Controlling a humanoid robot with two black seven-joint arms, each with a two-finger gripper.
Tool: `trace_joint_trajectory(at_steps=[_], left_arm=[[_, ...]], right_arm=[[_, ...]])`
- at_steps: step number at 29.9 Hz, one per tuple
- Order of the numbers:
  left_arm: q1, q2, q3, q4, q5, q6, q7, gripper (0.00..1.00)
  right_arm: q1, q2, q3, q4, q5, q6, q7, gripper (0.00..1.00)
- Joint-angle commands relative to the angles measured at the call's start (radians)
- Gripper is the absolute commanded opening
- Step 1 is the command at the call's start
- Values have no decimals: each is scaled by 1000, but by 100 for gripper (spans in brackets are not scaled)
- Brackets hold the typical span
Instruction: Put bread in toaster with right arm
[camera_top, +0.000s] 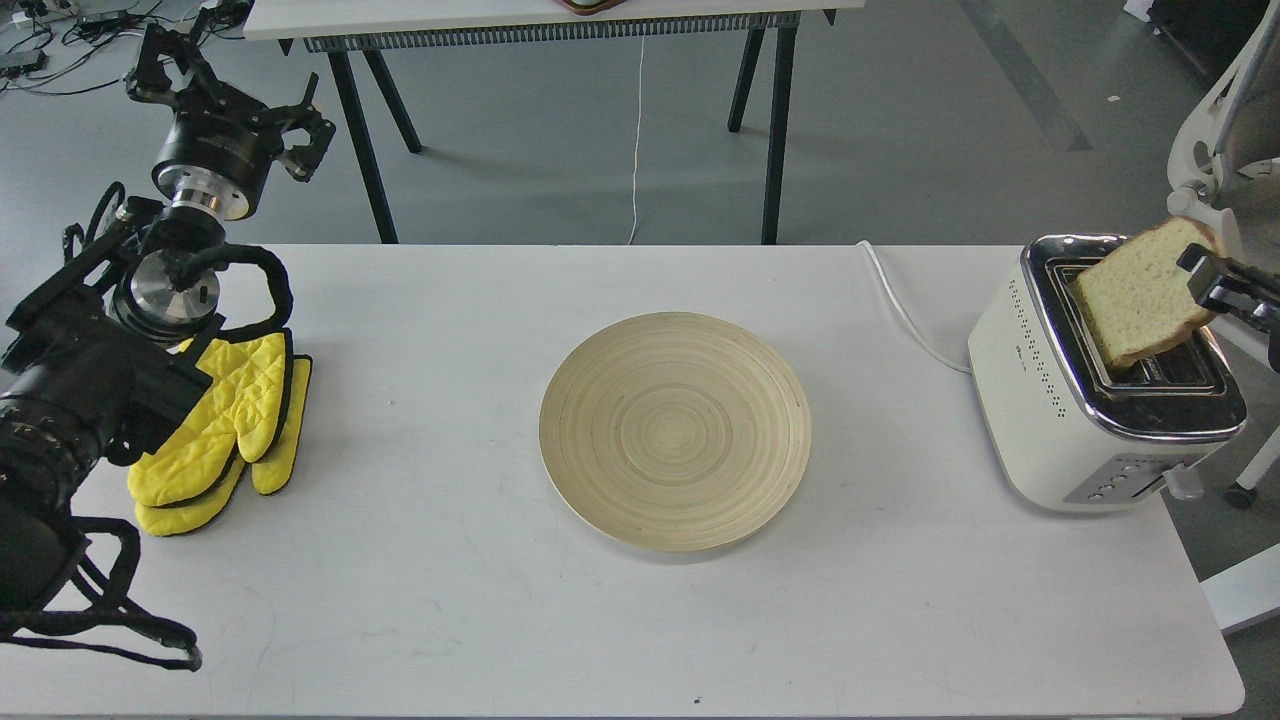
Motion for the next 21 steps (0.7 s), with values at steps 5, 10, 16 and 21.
trace_joint_trajectory(at_steps=[5,10,16,21], left_arm=[[0,0,-1,0,0,0,0,100],[0,0,-1,0,0,0,0,100],[0,0,-1,0,0,0,0,100],[0,0,-1,0,0,0,0,100]], right_arm=[[18,-2,17,54,12,1,10,95],[35,18,135,62,173,3,10,96],[43,105,369,-19,599,124,-1,100],[58,297,521,-201,784,208,11,99]])
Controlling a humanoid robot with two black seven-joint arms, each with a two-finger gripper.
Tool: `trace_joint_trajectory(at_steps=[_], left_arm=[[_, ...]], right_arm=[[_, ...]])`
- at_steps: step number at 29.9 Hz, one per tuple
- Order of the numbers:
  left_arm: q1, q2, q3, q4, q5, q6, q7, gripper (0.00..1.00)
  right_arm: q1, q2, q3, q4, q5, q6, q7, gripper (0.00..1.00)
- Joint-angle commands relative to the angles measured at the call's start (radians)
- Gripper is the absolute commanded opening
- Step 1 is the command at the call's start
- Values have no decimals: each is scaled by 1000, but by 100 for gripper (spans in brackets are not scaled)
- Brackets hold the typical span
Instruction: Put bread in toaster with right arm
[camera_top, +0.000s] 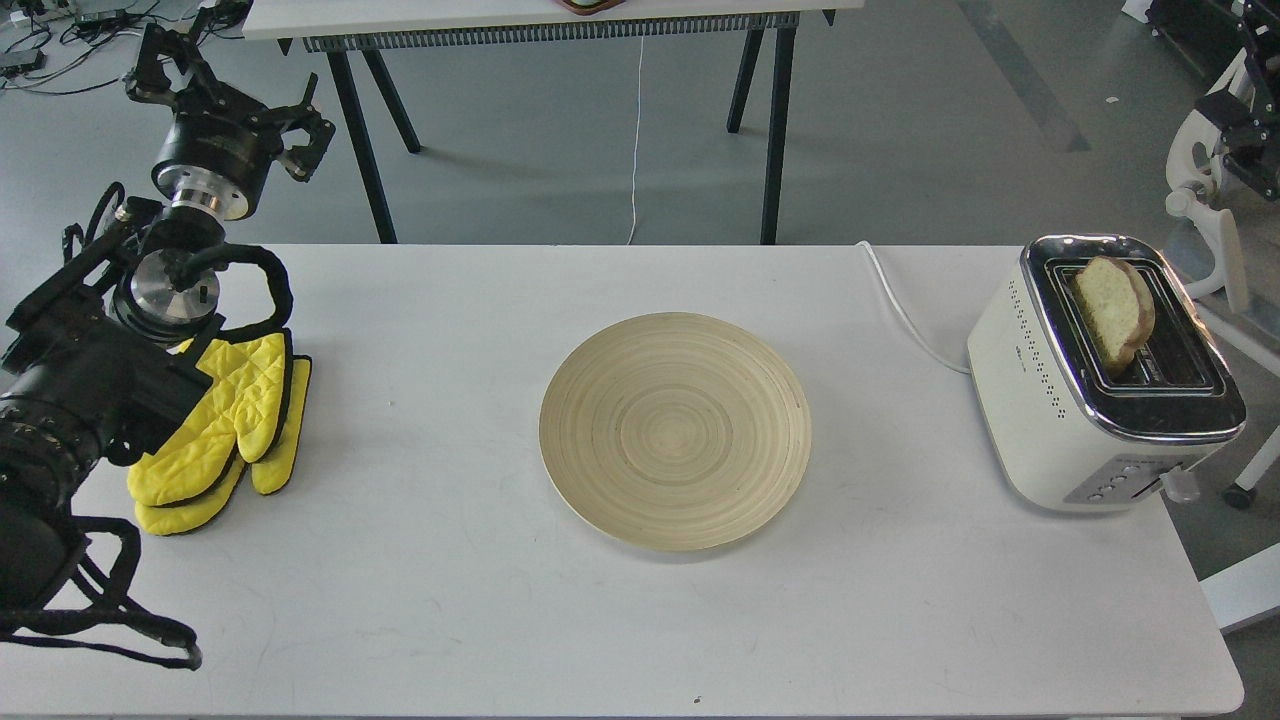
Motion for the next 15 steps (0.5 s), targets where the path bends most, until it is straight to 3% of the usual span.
trace_joint_trajectory(at_steps=[1,4,10,15], left_arm=[[0,0,0,0,0,0,0,100],[-1,1,0,0,0,0,0,100],[0,1,0,0,0,0,-1,100],[0,1,-5,0,-1,0,-3,100]], right_arm=[[7,155,115,-140,108,39,12,99],[4,280,202,-238,187,85,49,99],[-4,448,319,-393,375,177,51,99],[-5,575,408,-502,392,246,43,99]])
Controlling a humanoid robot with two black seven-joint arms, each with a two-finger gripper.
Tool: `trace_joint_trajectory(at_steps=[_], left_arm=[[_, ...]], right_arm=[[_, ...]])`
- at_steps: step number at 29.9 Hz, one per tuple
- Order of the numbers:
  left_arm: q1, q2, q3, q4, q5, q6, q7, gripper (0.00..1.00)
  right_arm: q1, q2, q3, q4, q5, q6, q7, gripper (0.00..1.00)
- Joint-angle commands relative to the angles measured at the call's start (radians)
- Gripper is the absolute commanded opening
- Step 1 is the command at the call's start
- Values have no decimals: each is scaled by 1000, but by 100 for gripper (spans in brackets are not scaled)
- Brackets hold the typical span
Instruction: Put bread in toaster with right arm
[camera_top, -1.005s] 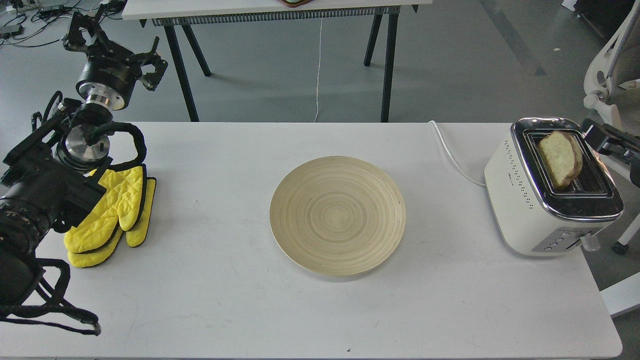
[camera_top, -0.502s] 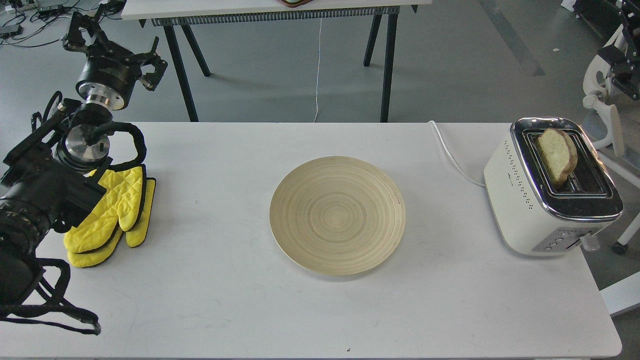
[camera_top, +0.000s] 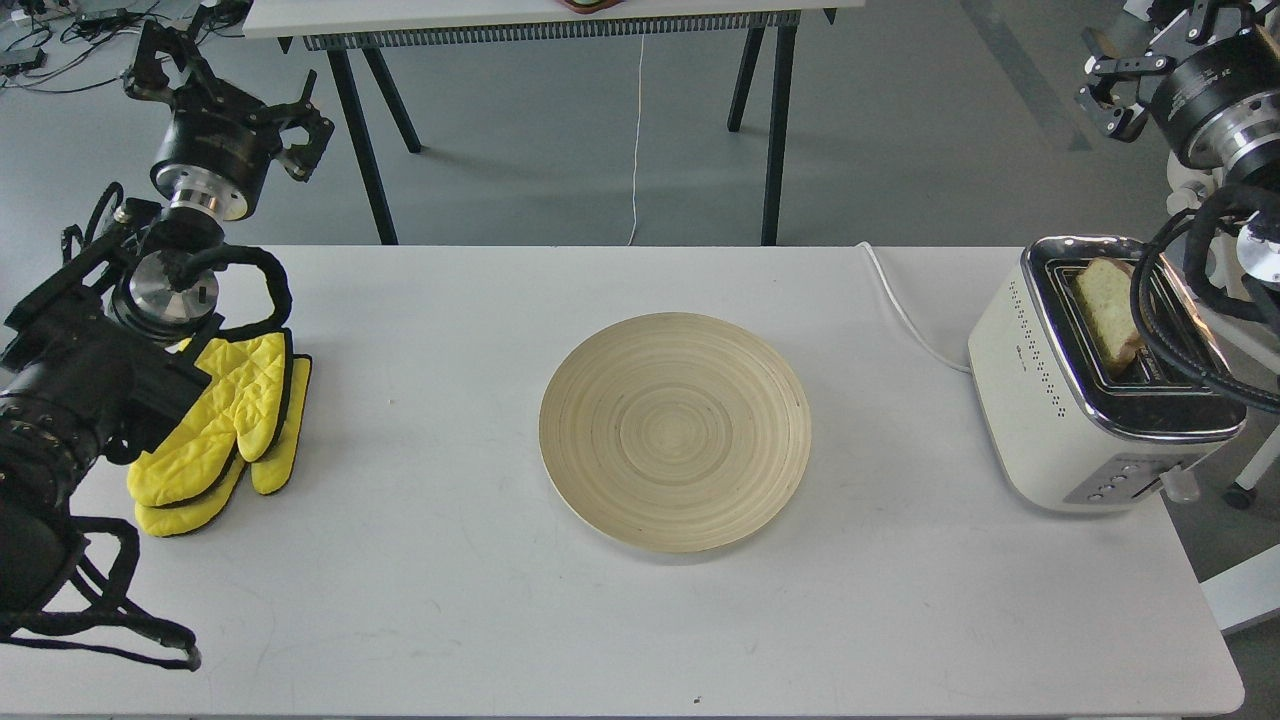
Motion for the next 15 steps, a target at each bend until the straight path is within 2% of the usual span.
trace_joint_trajectory(at_steps=[1,6,15], left_arm=[[-1,0,-6,1,-3,0,0,100],[-1,1,-2,3,-1,0,0,100],[-4,1,1,3,-1,0,2,100]], right_arm=[[-1,98,67,-96,7,69,-2,99],[4,198,133,-208,7,133,1,100],[15,201,150,-216,7,157,5,100]])
